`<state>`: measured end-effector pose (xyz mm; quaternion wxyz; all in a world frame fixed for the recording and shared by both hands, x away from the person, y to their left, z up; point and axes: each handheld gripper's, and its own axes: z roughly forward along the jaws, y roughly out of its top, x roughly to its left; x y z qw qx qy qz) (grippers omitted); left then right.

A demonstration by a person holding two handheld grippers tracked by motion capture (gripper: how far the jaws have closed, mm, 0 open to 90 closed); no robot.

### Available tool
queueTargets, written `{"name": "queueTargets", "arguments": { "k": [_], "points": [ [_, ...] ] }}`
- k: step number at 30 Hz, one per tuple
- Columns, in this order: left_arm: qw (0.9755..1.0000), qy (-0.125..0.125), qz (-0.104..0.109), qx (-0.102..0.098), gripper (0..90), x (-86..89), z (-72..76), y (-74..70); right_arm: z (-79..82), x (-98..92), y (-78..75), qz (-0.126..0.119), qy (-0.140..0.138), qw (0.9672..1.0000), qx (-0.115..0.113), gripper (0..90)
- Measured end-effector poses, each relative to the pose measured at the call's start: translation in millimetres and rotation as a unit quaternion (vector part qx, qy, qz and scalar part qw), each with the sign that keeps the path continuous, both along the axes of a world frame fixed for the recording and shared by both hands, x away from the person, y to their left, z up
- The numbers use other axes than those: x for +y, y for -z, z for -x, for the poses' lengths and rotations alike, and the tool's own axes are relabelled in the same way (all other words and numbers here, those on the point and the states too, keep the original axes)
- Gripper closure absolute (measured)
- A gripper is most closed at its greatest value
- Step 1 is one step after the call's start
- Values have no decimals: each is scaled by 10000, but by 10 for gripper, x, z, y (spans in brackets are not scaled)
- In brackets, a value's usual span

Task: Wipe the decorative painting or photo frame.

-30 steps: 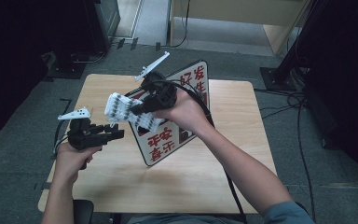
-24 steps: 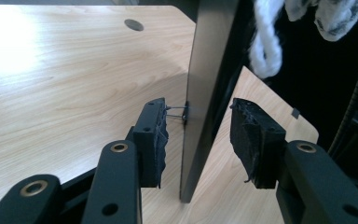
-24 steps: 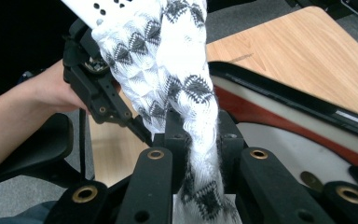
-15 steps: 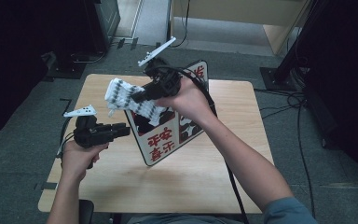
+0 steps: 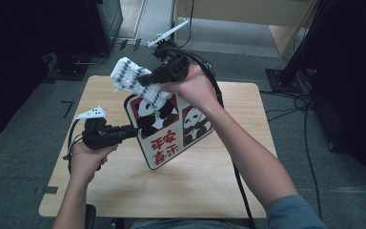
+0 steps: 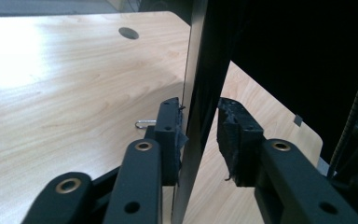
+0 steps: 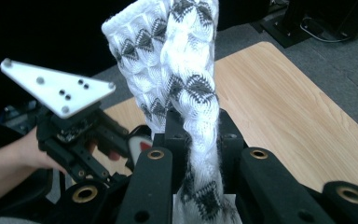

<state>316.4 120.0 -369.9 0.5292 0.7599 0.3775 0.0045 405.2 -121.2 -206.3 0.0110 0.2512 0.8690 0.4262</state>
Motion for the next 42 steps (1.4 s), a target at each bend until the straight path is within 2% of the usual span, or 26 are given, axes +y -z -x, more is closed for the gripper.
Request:
{"name": "queueTargets", "arguments": {
  "k": [3,8,16,42],
  "points": [
    [10000,21,18,49,724,-24,-22,10,-75,-5,20,-67,37,10000,51,809],
    [9998,107,-133,33,746,-91,-50,38,-151,16,93,77,94,9999,69,809],
    [9999,76,-106,84,771,-93,-59,44,-195,-9,170,218,115,9997,65,805],
    [9998,123,-96,83,776,-85,-61,51,-307,-330,261,-77,315,9995,-48,801]
  ]
}}
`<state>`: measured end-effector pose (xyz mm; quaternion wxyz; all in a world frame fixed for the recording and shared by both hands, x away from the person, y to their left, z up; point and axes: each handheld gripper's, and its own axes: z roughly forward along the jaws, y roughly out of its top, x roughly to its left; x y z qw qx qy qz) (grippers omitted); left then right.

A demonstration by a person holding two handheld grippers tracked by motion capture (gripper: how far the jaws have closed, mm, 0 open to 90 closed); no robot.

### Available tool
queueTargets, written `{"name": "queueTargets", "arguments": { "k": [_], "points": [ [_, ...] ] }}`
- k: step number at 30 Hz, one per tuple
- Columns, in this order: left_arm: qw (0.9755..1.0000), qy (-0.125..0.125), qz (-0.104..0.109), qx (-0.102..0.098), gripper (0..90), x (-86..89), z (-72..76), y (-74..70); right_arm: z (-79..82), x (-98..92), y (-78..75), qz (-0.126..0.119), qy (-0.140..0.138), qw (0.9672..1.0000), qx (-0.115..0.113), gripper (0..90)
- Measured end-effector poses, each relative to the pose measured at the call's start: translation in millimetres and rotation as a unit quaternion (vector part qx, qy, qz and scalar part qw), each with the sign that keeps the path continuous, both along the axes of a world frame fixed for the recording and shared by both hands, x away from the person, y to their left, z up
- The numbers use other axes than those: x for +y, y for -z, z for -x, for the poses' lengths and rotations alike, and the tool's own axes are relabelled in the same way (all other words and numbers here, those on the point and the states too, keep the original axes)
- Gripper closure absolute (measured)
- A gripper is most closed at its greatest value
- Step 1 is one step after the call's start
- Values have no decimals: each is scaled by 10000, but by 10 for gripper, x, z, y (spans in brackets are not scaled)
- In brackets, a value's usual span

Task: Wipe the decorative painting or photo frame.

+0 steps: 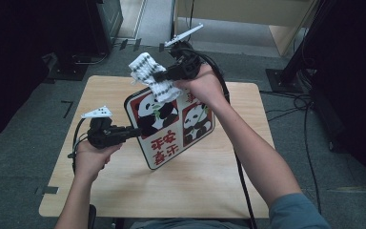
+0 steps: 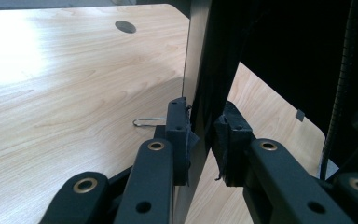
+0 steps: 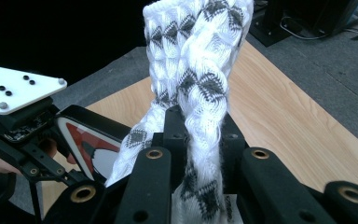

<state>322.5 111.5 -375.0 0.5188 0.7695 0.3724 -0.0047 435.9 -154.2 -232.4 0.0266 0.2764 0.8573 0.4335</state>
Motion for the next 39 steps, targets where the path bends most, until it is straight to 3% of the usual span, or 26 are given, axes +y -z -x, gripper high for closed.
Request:
{"name": "queueTargets", "arguments": {
  "k": [12,39],
  "points": [
    [10000,4,-21,15,775,1,0,-3,-69,-156,16,-57,117,9999,-56,799],
    [10000,-18,-79,-13,778,2,6,-8,-294,-510,70,-240,499,9985,44,796]
  ]
}}
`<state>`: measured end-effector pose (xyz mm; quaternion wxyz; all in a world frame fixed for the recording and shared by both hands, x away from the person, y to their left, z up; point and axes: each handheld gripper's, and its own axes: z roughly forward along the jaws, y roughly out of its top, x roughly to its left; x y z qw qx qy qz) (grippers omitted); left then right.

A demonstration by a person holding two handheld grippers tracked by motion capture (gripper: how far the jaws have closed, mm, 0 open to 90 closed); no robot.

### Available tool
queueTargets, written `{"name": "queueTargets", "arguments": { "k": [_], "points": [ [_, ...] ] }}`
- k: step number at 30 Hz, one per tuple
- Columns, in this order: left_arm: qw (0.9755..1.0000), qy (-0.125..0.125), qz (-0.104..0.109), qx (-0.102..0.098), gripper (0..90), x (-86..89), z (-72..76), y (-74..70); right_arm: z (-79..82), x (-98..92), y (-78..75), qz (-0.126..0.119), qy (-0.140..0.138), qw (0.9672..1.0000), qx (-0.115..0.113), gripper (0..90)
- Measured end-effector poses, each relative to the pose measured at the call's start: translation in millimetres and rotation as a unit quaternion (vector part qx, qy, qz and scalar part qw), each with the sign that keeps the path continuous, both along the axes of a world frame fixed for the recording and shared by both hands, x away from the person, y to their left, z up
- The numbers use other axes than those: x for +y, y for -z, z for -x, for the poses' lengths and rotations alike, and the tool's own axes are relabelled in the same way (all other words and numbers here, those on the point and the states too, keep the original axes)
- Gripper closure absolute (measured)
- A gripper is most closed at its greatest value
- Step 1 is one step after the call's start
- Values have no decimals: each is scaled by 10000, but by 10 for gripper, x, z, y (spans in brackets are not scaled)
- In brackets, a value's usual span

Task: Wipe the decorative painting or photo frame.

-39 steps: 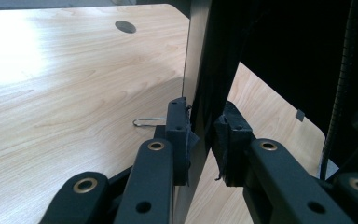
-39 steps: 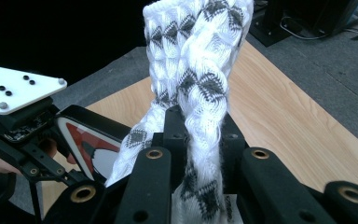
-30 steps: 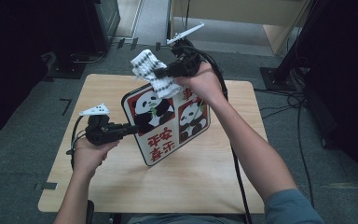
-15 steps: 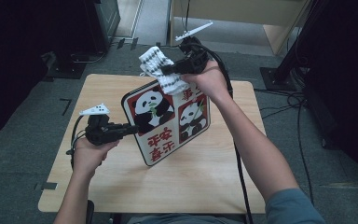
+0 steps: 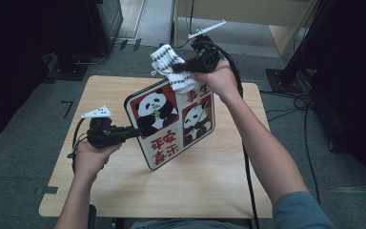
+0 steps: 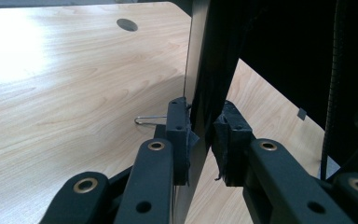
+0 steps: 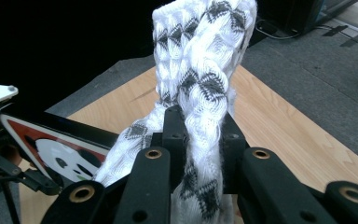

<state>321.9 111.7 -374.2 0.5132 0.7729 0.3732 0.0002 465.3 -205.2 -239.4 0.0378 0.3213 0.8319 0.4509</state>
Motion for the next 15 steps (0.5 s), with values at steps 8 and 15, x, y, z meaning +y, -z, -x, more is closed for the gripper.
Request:
{"name": "queueTargets", "arguments": {
  "k": [8,15],
  "points": [
    [10000,11,-7,-3,778,2,0,0,-59,-120,16,1,145,9999,-87,794],
    [10000,-4,9,9,777,1,-1,0,-78,-225,14,49,271,9994,-218,794]
  ]
}}
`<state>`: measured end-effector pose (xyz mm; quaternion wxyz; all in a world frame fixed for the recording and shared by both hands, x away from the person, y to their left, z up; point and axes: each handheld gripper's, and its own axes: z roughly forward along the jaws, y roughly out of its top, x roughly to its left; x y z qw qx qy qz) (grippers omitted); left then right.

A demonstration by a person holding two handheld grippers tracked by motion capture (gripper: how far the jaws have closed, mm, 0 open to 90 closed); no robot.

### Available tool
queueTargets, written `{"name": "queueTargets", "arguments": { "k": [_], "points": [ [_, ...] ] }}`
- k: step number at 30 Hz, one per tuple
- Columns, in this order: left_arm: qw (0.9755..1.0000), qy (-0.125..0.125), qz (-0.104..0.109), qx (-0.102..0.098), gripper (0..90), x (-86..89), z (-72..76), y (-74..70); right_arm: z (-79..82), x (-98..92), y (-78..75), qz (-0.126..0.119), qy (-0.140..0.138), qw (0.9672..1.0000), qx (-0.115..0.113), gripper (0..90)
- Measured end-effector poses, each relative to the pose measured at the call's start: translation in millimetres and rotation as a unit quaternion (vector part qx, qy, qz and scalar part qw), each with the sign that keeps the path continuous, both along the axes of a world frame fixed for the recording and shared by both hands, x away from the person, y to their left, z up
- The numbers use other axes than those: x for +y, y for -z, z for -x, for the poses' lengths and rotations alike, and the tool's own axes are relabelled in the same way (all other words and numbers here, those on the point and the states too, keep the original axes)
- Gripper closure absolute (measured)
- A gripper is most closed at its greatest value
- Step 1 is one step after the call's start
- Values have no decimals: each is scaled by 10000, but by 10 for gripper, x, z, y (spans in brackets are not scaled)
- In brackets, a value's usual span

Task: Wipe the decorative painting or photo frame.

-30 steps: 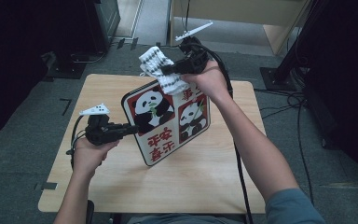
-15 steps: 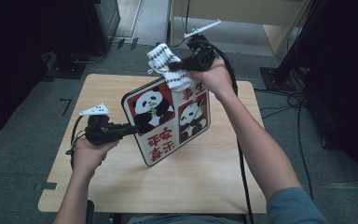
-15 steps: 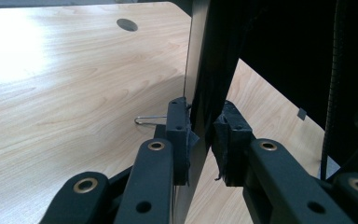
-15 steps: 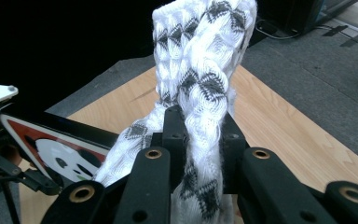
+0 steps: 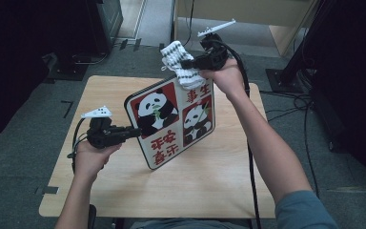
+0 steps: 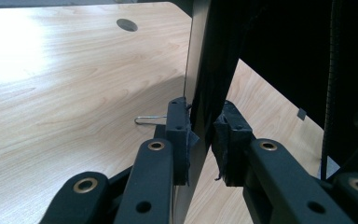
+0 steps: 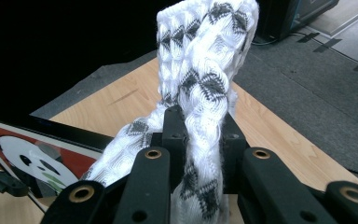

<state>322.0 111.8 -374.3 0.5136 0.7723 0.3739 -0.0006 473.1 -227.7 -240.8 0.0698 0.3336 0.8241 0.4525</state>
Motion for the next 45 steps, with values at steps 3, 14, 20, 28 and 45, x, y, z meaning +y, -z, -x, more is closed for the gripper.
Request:
{"name": "queueTargets", "arguments": {
  "k": [3,14,20,28,45],
  "points": [
    [10000,4,-2,-1,777,2,-3,2,-19,-53,4,-25,49,10000,-6,794],
    [10000,13,-18,5,777,7,-5,3,-65,-199,12,43,269,9994,-216,794],
    [10000,5,-13,14,777,8,-5,3,-90,-261,13,25,320,9993,-201,794],
    [10000,-3,-26,0,778,6,-2,2,-117,-345,14,61,462,9985,-280,797],
    [10000,-20,-23,6,778,9,-3,3,-184,-477,-5,133,656,9974,-255,797]
  ]
}}
